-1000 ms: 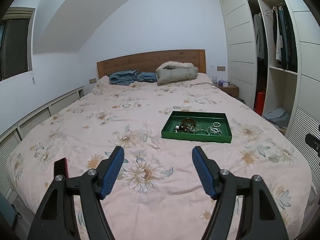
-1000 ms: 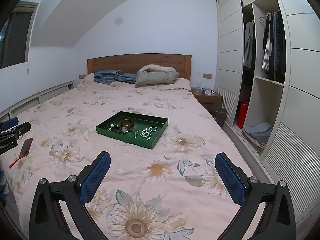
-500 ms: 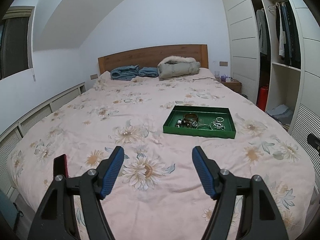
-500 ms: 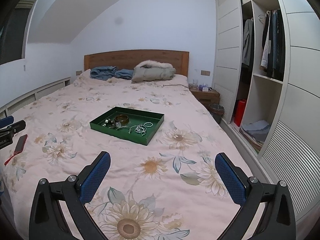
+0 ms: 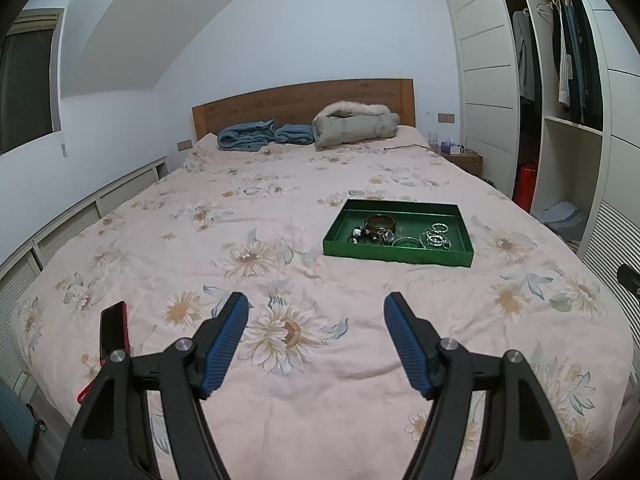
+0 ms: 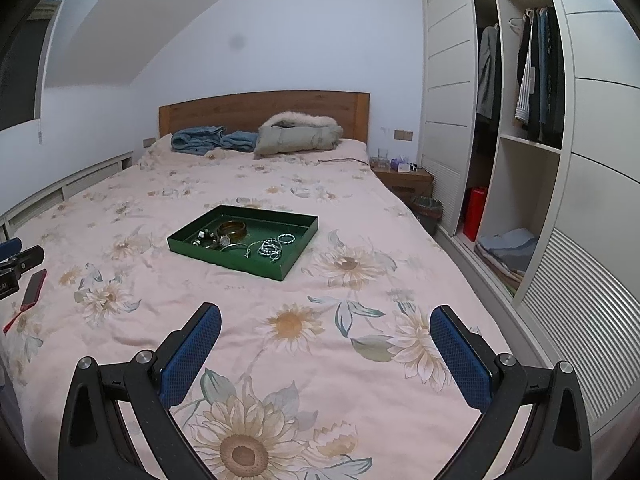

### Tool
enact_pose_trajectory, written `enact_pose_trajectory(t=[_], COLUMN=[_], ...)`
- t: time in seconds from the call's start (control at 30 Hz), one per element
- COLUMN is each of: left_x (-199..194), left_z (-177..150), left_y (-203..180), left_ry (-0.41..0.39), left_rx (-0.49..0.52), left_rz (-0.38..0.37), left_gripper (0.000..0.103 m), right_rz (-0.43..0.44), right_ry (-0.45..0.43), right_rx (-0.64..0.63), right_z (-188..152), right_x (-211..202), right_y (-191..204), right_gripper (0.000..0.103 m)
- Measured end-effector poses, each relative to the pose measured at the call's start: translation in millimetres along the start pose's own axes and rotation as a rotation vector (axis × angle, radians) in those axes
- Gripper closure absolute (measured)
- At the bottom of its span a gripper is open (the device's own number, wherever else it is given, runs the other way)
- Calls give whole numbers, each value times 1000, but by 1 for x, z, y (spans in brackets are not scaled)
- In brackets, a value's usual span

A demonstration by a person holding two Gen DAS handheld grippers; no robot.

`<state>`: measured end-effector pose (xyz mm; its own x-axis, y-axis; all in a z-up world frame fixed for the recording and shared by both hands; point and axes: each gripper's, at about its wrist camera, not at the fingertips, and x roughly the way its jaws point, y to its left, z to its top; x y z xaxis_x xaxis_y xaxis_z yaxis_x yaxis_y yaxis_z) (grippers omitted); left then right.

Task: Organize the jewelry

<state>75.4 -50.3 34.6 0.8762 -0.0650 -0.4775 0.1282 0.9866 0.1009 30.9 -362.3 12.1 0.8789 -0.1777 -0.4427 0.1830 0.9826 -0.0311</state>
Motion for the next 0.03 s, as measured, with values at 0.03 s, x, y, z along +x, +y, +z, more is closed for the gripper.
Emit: enact_pose_trajectory(t=[0.03], left_x=[1], left_z=[-1], left_y=[0], left_ry=[4], left_rx=[1], left_rz=[-2], left_gripper=[34], right_rz=[0], right_ry=[3], right_rx=[-1], right_z=[-1], right_x=[1], right_y=[0], right_gripper=[0])
